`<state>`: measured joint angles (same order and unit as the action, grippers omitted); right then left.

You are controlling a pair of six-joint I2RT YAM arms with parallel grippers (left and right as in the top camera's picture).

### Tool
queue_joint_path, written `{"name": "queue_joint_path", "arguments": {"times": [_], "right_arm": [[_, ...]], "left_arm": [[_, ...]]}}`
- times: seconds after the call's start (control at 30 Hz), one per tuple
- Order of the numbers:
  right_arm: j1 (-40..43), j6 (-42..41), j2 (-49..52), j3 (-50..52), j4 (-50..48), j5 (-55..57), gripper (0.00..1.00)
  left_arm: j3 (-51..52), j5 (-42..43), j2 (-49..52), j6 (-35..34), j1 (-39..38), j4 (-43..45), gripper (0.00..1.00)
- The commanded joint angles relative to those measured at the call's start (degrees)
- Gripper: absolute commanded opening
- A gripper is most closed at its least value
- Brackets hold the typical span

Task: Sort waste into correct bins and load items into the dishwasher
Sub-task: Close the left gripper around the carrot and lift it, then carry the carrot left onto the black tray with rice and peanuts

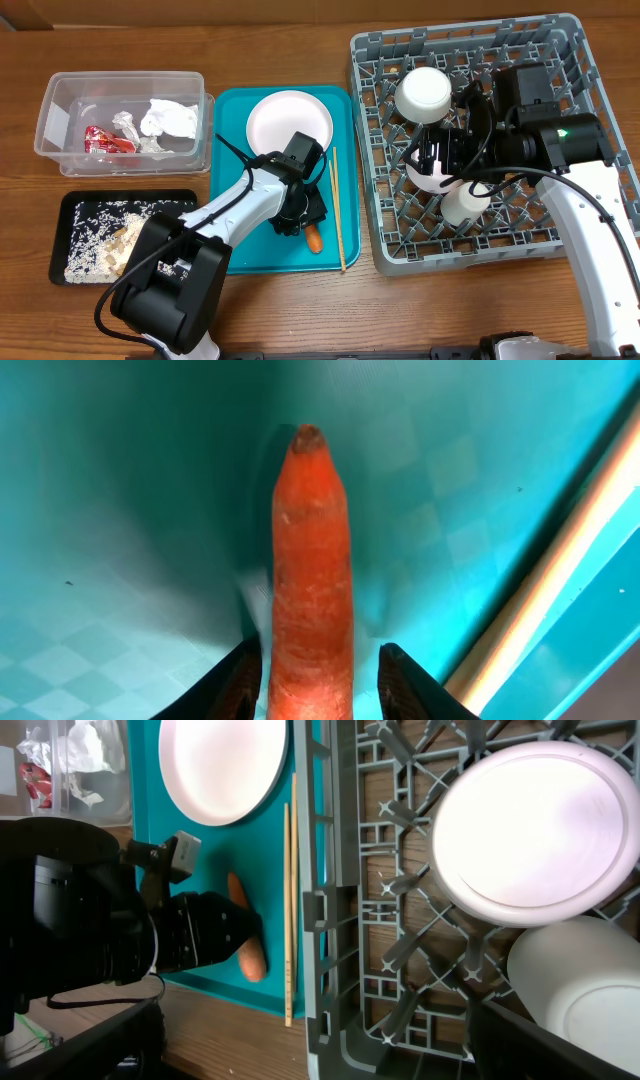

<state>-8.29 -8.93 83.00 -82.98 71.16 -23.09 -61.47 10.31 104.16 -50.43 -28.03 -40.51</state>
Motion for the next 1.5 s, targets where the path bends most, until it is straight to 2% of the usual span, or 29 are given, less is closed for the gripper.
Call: {"name": "queue_joint_path", "arguments": {"times": [0.0, 0.1, 0.17, 0.4, 0.47, 0.67, 1.0, 1.1, 1.17, 1.37, 1.47], "right_arm": [[0.0, 0.3, 0.3, -0.2, -0.3, 0.1, 1.00], [0.1, 0.4, 0.3, -0.2, -0.3, 0.1, 1.00], [0.0, 0.3, 0.4, -0.2, -0.3, 0.1, 1.00], [0.1, 0.4, 0.4, -0.2, -0.3, 0.1, 1.00], [0.1, 0.4, 0.4, -0.2, -0.3, 0.1, 1.00], [0.0, 0.3, 0.4, -0.2, -0.3, 0.1, 1.00], [0.1, 0.3, 0.4, -0.2, -0.3, 0.1, 1.00], [0.1, 0.4, 0.4, -0.2, -0.3, 0.1, 1.00], [0.1, 0.3, 0.4, -0.2, -0.3, 0.1, 1.00], [0.1, 0.3, 0.4, -0.2, -0.3, 0.1, 1.00], [0.1, 0.3, 0.4, -0.2, -0.3, 0.1, 1.00]], "left_arm": [[0.5, 1.3, 1.5, 1.2, 0.4, -0.2, 0.34], [-0.7, 1.2, 1.5, 3.3, 0.6, -1.5, 0.19], [-2.3, 0.6, 1.5, 5.9, 1.0, -3.2, 0.04], [-14.1, -8.4, 1.4, 11.8, 2.9, -17.5, 0.04], [-20.3, -10.7, 1.2, 11.9, 4.4, -24.2, 0.04], [-30.1, -11.4, -1.0, 11.8, 11.0, -33.1, 0.04], [-31.2, -11.3, -11.4, 10.7, 31.7, -34.4, 0.04], [-31.1, -11.1, -11.8, 6.7, 38.3, -36.1, 0.04], [-28.5, -10.7, -11.8, 6.5, 43.8, -34.4, 0.04], [-18.7, -10.5, -11.8, 6.4, 51.2, -27.8, 0.04], [-13.4, -7.5, -11.8, 6.5, 54.4, -23.0, 0.04]]}}
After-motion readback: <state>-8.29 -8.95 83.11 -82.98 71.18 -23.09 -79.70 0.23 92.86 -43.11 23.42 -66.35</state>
